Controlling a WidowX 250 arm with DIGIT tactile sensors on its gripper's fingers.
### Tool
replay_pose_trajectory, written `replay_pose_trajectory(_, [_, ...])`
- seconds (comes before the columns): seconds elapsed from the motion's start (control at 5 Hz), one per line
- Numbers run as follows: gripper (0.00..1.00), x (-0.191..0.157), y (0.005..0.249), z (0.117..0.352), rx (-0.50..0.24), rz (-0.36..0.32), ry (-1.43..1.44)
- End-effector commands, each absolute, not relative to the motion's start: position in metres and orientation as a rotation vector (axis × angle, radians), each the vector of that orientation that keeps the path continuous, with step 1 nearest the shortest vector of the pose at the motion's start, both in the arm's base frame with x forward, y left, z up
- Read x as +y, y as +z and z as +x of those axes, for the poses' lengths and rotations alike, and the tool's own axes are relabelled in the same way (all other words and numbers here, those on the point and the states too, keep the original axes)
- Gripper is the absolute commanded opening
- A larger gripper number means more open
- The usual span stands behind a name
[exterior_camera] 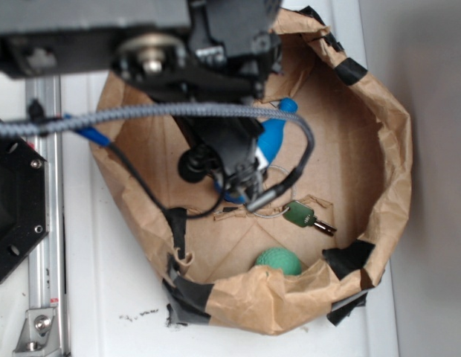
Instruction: Grab the black box.
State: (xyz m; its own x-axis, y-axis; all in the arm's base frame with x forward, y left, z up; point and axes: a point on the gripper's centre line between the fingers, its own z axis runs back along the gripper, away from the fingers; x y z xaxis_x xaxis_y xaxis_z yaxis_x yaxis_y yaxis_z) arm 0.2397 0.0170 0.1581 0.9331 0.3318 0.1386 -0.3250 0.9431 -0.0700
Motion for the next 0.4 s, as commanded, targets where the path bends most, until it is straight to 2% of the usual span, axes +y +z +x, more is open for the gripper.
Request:
replay_pose_trajectory(0.0, [0.0,0.025,0.156,0.2446,-0.152,-0.001,0.419])
replay_pose_trajectory(0.2, [0.0,0.0208,0.1551,0.2444,-0.139,0.0,0.428])
